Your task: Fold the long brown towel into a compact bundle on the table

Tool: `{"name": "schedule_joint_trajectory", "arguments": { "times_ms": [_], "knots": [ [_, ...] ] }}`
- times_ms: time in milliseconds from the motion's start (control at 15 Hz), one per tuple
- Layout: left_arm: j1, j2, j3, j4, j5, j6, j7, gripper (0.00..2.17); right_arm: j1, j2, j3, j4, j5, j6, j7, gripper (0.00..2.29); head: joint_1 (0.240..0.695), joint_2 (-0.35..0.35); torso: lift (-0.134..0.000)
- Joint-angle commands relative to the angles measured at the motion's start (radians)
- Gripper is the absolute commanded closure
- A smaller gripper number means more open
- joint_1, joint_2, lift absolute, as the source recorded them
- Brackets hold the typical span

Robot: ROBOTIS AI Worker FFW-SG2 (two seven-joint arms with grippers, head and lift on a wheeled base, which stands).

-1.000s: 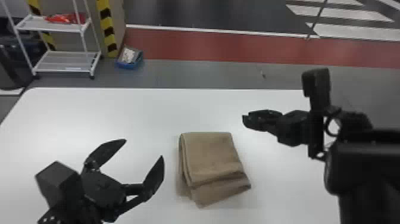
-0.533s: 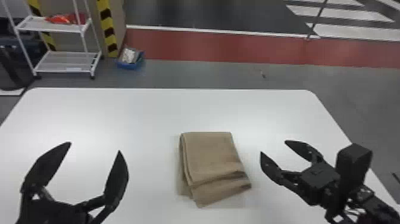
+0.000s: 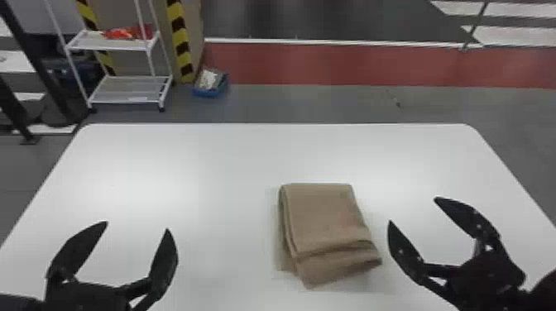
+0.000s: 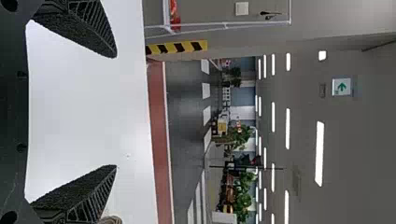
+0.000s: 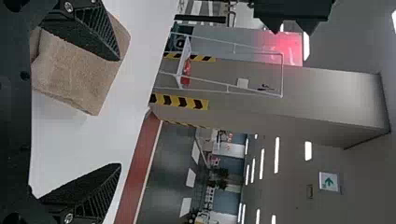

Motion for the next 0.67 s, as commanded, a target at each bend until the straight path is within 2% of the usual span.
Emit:
{"name": "schedule_joint_trajectory", "arguments": {
  "times_ms": [0,133,267,600],
  "knots": [
    [0.006,-0.003,0.018,-0.011,0.01,0.001,0.003,0.03,0.011,0.005,0.03,0.001,-0.005,0.029,-0.065,0.08,0.695,0.007,-0.125],
    [0.006,-0.003,0.018,-0.013,0.013,-0.005,0.0,0.03,0.023,0.005,0.068,-0.024,-0.006,0.068,-0.141,0.08,0.695,0.012,-0.125],
    [0.009,-0.003,0.018,-0.018,0.028,-0.008,-0.005,0.04,0.04,0.005,0.103,-0.061,-0.023,0.124,-0.16,0.08,0.695,0.019,-0.125],
    [0.021,-0.003,0.016,-0.018,0.039,-0.029,0.017,0.06,0.049,0.005,0.125,-0.101,-0.023,0.213,-0.214,0.08,0.695,0.053,-0.125]
  ]
}}
